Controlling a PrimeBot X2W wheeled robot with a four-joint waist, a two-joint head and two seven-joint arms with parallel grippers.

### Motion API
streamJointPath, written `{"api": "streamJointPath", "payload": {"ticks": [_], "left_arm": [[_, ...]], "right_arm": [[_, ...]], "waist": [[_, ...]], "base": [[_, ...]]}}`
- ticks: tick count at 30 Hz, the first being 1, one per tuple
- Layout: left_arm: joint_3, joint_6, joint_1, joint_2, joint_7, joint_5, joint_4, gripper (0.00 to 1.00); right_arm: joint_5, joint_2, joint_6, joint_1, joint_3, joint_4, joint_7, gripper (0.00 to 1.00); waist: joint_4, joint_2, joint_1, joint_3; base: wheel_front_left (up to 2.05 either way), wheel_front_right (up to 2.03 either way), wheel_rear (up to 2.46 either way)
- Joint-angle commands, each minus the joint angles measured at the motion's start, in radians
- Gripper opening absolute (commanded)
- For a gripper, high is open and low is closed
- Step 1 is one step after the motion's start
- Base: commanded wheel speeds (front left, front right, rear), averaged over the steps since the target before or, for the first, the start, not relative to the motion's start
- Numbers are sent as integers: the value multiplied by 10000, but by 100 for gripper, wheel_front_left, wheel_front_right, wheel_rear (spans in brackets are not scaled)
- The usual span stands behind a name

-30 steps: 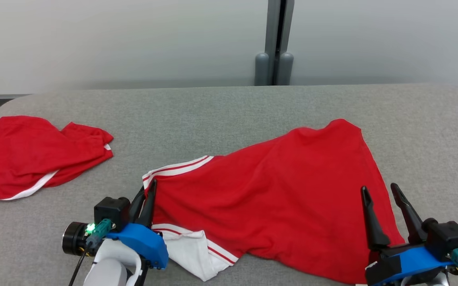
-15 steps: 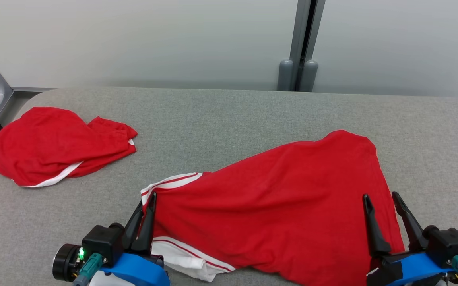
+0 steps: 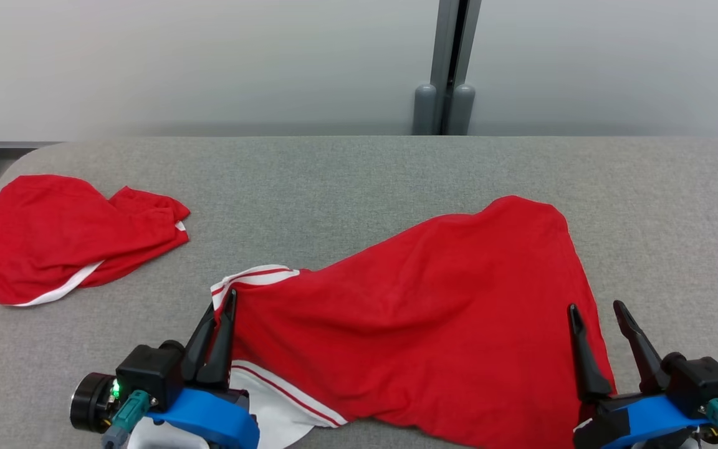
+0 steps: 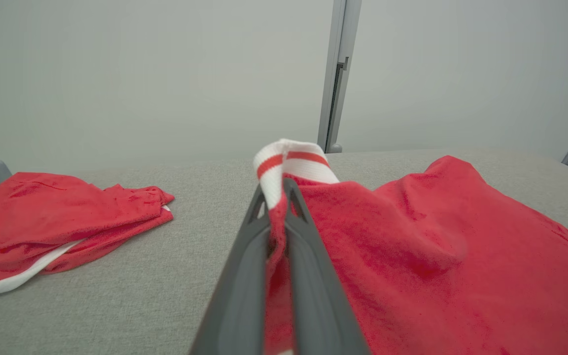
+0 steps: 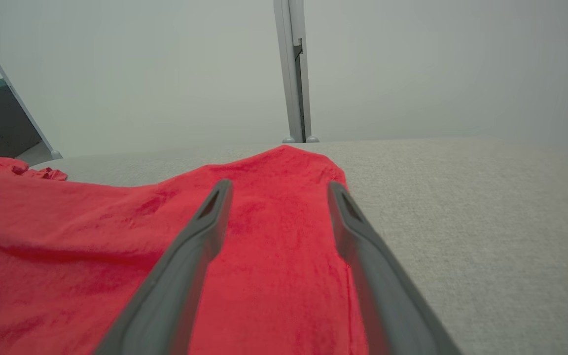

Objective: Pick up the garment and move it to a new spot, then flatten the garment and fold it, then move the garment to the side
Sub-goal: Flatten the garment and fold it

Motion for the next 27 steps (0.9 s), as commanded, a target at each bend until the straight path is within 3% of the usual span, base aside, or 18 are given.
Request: {"api": "streamJointPath", "payload": {"ticks": [1, 15, 27], "left_arm": [[38, 3, -324, 56, -89, 25, 5, 0], [426, -154, -2051, 431, -347, -77, 840, 0], [885, -397, -3855, 889, -966, -252, 2974, 0]], "right_arm": [[19, -1, 1, -153, -10, 41, -44, 100], [-112, -41, 3, -673, -296, -40, -111, 100], [-75, -38, 3, -1262, -604, 41, -364, 100]], "waist": [[-102, 0, 0, 67], [-989, 0, 0, 942], [-1928, 0, 0, 2101]], "base": [[0, 0, 0], [0, 0, 0], [0, 0, 0]]}}
